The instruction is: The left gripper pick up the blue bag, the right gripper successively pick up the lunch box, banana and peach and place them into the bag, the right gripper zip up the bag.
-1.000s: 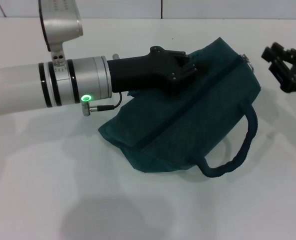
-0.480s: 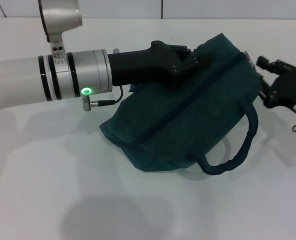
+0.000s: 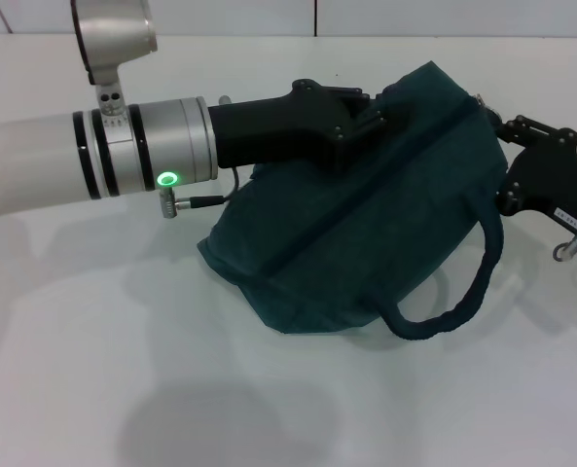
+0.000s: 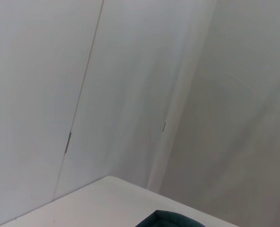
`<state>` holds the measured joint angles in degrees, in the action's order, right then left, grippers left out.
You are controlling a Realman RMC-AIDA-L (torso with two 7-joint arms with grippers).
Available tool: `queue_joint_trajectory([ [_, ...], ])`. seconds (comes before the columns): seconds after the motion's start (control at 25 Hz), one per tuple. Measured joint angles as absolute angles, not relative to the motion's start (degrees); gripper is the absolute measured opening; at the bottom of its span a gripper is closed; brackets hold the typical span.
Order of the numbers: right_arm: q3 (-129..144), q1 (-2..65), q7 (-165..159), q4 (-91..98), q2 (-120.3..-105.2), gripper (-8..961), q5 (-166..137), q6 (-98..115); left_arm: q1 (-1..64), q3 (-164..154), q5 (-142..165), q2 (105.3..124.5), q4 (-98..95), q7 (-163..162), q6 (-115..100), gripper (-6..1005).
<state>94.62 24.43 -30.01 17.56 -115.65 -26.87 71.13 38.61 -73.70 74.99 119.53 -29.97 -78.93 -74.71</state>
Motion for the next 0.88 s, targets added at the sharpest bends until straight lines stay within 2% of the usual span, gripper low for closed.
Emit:
queue_joint_trajectory([
  [0.64, 94.13, 23.93, -29.1, 18.46, -115.59, 316, -26.31, 73.02, 38.49, -73.56, 74.96, 119.45, -29.62, -78.58, -74.7, 120],
  [0.88, 94.13, 23.96, -28.92, 18.46, -115.61, 174, -26.23, 73.17, 38.49, -73.56, 74.96, 119.44, -29.62, -78.5, -74.7, 119],
])
